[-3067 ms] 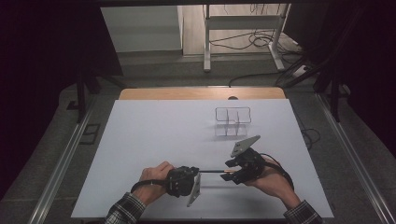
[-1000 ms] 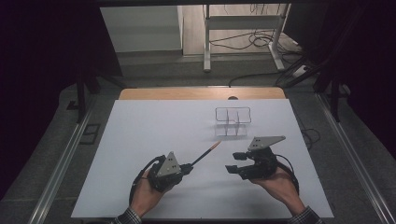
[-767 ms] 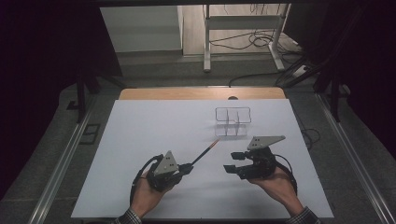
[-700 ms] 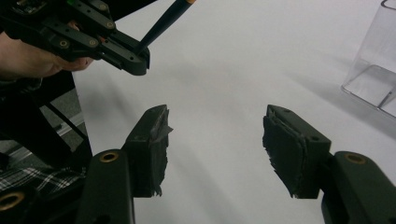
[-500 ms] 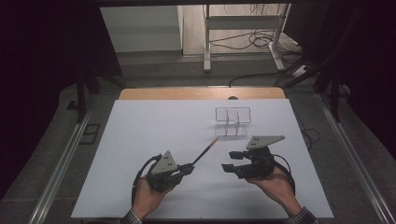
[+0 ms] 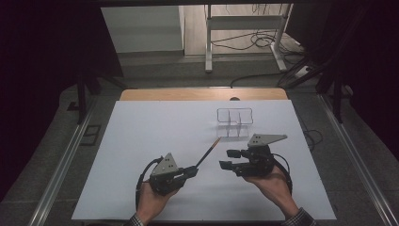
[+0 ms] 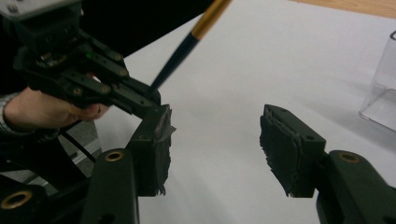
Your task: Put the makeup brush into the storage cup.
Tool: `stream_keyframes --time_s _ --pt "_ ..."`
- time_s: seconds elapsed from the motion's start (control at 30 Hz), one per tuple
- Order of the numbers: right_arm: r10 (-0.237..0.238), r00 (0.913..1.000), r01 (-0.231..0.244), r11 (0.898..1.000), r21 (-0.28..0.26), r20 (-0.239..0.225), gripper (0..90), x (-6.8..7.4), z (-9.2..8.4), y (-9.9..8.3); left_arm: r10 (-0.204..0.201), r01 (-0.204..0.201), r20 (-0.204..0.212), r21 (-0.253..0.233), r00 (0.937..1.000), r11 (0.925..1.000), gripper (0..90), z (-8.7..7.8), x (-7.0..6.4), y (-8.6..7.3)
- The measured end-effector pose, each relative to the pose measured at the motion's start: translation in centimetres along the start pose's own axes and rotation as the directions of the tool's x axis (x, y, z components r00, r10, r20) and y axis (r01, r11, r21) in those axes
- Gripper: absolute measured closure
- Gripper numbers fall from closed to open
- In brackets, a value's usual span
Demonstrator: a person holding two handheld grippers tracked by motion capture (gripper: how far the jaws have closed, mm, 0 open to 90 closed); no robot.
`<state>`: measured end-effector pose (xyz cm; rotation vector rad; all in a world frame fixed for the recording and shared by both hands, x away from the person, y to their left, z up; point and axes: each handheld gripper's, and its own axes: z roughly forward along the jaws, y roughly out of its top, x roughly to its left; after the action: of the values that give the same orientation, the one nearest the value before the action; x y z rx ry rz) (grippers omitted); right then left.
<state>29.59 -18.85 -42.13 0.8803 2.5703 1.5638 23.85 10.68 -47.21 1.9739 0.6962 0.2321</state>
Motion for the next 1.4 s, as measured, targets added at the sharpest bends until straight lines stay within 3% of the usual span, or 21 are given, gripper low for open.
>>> stream_keyframes --time_s 0.5,1.23,1.4 --pt "0.054 0.9979 -0.055 0.997 -0.053 -0.035 52.9 -0.1 0.7 0.5 -0.009 0.008 0.025 0.012 0.9996 0.9999 85.8 1.2 -0.9 -0.2" --pt "0.080 0.9944 -0.084 0.995 -0.053 -0.069 68.2 -0.2 1.2 0.4 0.002 -0.002 0.043 0.018 0.9991 0.9998 85.7 2.4 -1.8 -0.4" --pt "0.106 0.9899 -0.111 0.992 -0.056 -0.095 71.2 -0.5 1.2 0.3 0.006 -0.007 0.048 0.025 0.9989 0.9997 85.6 2.5 -1.8 -0.4"
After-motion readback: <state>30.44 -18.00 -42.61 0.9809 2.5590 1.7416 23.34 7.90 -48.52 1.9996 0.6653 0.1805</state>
